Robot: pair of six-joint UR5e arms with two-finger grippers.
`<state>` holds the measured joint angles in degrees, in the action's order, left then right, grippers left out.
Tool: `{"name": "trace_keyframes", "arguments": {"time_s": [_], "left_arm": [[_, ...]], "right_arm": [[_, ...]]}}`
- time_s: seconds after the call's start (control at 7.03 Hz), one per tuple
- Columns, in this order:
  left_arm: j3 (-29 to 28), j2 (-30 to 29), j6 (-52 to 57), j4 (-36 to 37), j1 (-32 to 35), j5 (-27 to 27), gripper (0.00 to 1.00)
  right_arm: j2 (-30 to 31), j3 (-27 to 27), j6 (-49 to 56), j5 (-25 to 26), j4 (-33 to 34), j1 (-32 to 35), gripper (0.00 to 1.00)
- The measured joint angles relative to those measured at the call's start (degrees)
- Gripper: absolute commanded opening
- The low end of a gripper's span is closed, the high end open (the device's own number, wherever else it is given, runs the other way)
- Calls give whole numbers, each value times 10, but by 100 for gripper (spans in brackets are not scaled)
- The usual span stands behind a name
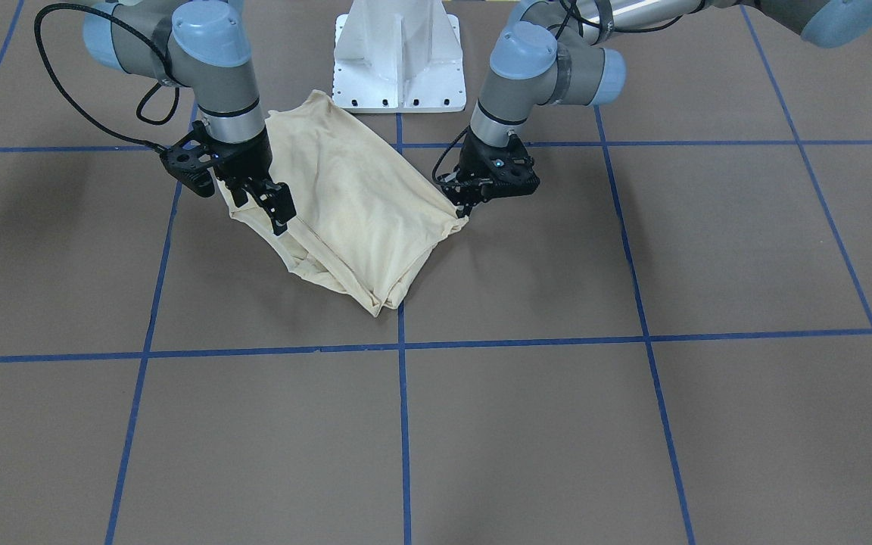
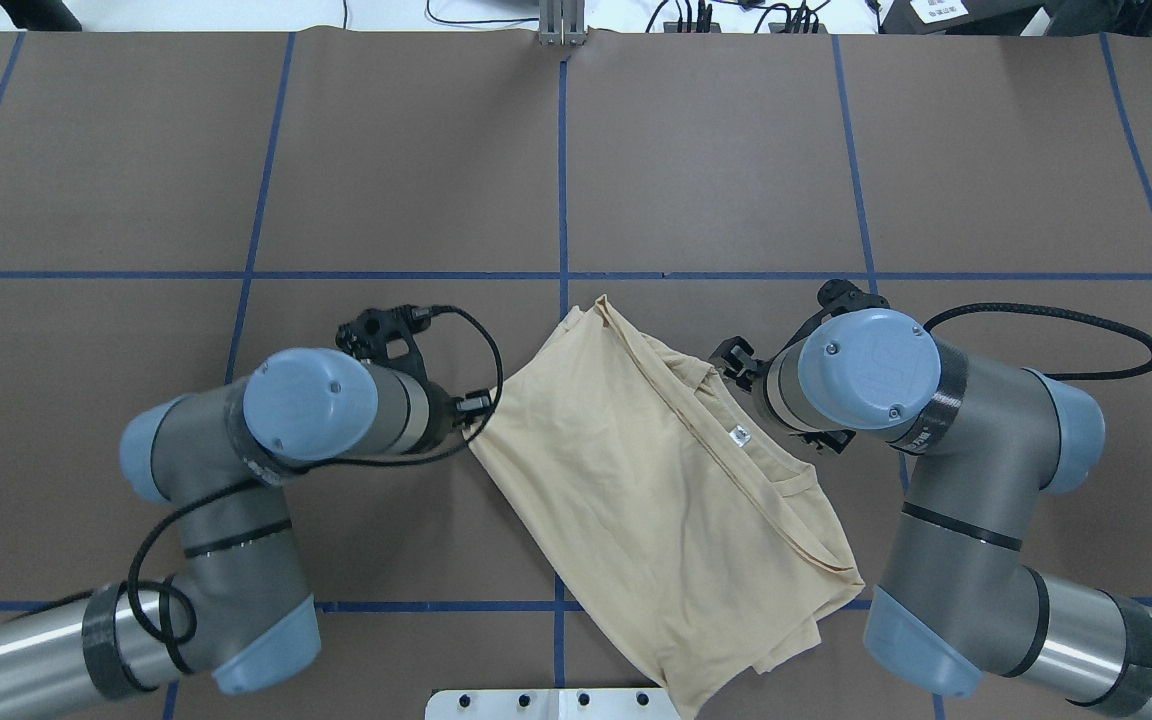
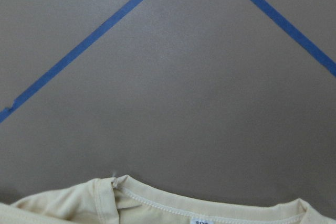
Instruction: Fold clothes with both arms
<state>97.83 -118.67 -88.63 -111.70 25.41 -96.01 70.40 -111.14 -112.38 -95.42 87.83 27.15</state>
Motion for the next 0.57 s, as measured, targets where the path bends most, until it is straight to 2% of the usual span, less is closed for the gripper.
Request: {"name": "trace_keyframes", "arguments": {"time_s": [0.14,0.28,0.43,0.57], "left_arm": [[-38,-22,30,-25,41,4,0],[-108,-59,42,-76,76,6,0],[-189,-101,52,-130,105,7,69],[-245,-132,73,-164,130,7,83]], "right_arm": [[0,1,-1,0,-1,0,100],[-1,2,-2,0,-1,0,100],[-2,2,-3,0,-2,-1,100],[-6,2,-7,0,-2,-4,100]]}}
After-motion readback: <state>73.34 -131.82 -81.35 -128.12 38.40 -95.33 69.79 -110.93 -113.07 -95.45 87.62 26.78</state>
